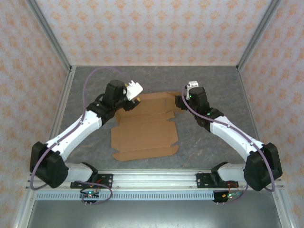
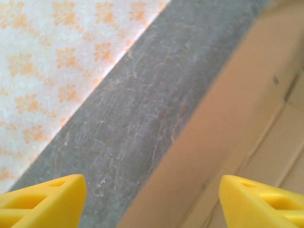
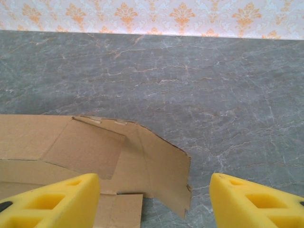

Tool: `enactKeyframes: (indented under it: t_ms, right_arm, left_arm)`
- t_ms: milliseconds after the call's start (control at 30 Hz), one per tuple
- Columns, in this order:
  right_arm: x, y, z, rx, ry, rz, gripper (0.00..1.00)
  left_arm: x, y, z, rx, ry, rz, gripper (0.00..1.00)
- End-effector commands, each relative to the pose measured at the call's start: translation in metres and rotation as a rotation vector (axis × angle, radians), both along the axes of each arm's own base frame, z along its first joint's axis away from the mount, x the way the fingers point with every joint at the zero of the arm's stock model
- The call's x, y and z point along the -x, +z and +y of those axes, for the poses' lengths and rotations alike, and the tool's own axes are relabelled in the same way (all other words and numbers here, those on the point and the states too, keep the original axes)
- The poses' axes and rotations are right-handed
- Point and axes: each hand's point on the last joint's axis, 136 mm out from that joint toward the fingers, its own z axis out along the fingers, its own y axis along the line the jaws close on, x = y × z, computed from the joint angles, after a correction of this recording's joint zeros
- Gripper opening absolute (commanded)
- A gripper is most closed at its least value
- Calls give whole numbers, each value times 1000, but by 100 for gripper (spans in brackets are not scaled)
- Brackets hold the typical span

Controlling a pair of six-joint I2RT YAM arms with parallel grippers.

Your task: Fold the paper box

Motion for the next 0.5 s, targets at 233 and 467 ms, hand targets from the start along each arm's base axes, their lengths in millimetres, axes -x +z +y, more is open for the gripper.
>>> enactKeyframes:
  t_ms: [233, 467]
  right_arm:
    - [-5, -9, 1, -17, -2, 16, 63]
    - [-5, -6, -6, -25, -12, 11, 63]
  left_arm:
    - [-9, -46, 0, -399, -241, -61, 67]
    - [-22, -52, -9, -421, -243, -112, 48]
